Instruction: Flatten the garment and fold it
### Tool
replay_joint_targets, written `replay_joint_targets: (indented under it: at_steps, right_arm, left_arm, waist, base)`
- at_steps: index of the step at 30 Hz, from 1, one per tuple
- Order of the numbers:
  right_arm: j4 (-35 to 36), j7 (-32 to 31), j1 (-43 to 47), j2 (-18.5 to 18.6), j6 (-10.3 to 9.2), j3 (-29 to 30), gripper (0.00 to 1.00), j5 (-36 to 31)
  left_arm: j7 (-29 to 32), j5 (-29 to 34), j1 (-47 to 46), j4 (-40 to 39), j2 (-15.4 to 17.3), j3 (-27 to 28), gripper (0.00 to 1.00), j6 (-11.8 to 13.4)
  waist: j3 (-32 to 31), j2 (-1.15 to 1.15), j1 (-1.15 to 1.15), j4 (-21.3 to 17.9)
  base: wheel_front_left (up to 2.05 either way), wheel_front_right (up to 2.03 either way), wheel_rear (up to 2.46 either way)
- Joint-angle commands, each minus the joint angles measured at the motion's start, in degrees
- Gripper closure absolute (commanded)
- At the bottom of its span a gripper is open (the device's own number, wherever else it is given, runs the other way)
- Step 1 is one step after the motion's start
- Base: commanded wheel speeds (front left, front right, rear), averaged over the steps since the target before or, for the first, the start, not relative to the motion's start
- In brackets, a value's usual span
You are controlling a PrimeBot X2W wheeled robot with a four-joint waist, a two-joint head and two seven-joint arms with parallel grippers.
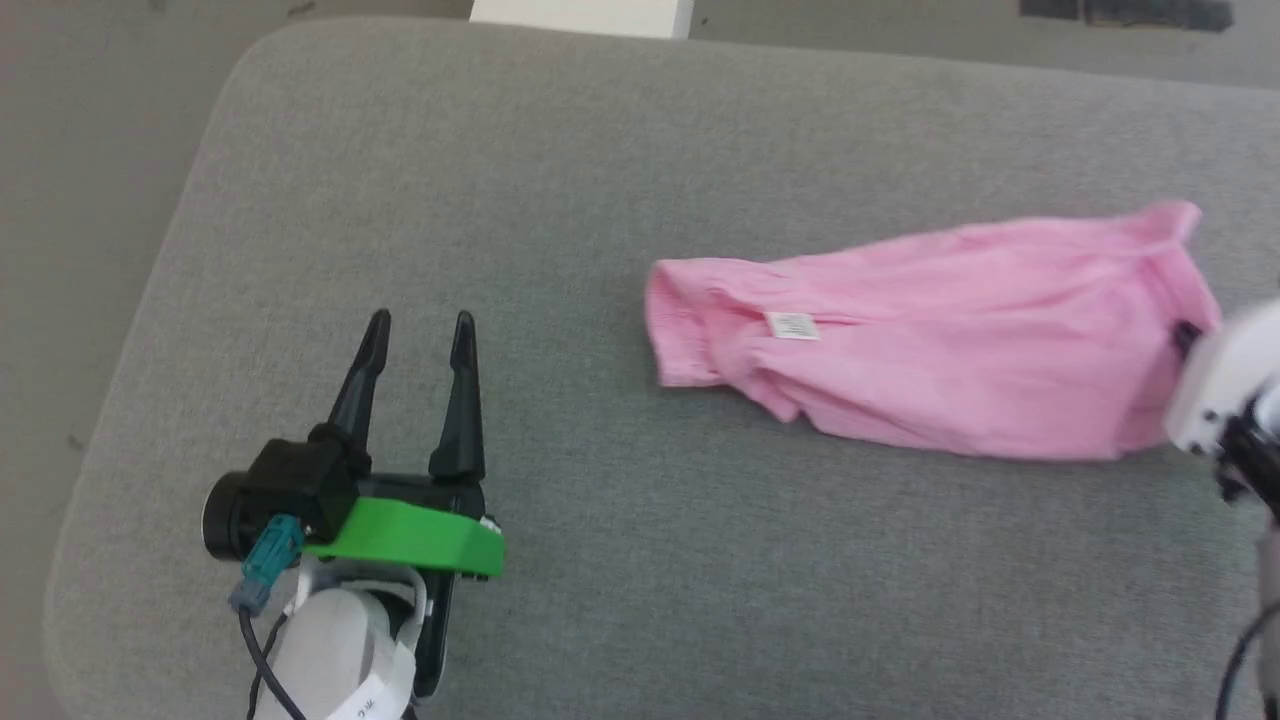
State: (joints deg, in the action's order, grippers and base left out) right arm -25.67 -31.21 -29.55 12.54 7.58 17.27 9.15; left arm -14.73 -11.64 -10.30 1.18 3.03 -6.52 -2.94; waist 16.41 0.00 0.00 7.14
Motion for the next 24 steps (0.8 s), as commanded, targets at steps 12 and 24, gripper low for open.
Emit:
replay_joint_targets:
  at_steps: [12,24]
  right_arm:
    - [17.7,1.14,13.16,0.45,-0.09,4.21,1.0,-7.02]
    - [28.89,-3.84,10.45,4.22,-0.09,-21.38,1.0,-7.2]
  left_arm:
    - [-0.27,0.44,3.7,1.37,-0.15,-0.02,0.0,-1.13]
    - [-0.27,-0.45,3.43,2.1,-0.15,-1.69,0.0,-1.39]
  waist:
    - [-4.99,0.0,0.0,-3.84]
    - [-5.36,0.0,0.0,-1.75]
  base:
    - [0.0,0.0,0.0]
    - [0.0,0.0,0.0]
